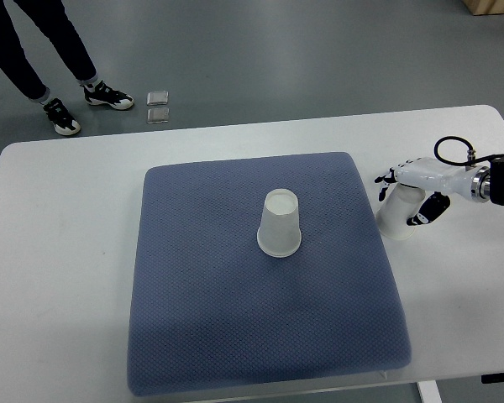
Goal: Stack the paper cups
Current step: 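Close the right hand fingers to grasp the paper cup, then lift the cup and carry it over the inverted cup on the mat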
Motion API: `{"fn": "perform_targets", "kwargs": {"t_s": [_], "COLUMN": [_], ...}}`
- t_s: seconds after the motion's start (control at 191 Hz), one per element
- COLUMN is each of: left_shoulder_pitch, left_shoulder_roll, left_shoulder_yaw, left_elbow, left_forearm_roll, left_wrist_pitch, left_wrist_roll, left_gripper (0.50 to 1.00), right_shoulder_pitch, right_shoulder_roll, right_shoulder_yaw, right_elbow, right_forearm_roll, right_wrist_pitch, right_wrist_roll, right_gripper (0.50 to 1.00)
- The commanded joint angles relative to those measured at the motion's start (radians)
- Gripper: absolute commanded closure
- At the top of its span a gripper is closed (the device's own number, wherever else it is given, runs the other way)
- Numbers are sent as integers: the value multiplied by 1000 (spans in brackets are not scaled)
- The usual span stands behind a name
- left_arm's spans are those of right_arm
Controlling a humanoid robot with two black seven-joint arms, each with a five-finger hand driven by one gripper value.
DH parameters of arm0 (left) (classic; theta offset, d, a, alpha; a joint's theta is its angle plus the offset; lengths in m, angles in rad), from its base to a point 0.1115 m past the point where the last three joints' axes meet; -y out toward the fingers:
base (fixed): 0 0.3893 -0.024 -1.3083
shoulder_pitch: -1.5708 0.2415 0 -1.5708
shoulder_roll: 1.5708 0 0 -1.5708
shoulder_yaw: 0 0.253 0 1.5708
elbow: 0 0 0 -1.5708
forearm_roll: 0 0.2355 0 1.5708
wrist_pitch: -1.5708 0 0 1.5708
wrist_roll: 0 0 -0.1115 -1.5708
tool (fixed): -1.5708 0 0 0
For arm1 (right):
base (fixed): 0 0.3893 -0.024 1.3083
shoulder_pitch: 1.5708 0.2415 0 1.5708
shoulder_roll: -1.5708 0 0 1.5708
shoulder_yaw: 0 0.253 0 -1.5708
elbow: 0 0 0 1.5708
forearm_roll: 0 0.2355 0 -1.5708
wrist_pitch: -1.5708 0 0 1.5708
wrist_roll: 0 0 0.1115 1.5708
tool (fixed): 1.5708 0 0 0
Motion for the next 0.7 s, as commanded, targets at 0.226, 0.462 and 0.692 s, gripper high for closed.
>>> {"fn": "perform_targets", "kwargs": {"t_s": [0.226,0.462,0.692], "left_shoulder_pitch": [0,0,0], "left_shoulder_roll": [0,0,0], "left_shoulder_yaw": [0,0,0], "left_elbow": [0,0,0], "left_forearm_roll": [0,0,0], "left_wrist_pitch": [0,0,0], "left_wrist_roll": [0,0,0], "left_gripper": [500,500,500], "right_shoulder_pitch": [1,50,155], "right_shoulder_roll": [2,-12,-33], "right_shoulder_yaw": [0,9,14], "right_elbow": [-8,-8,13], "right_forearm_roll": [2,17,22], "right_wrist_pitch": [12,35,84], "right_wrist_roll": [2,5,8], "right_gripper": [840,840,838]}}
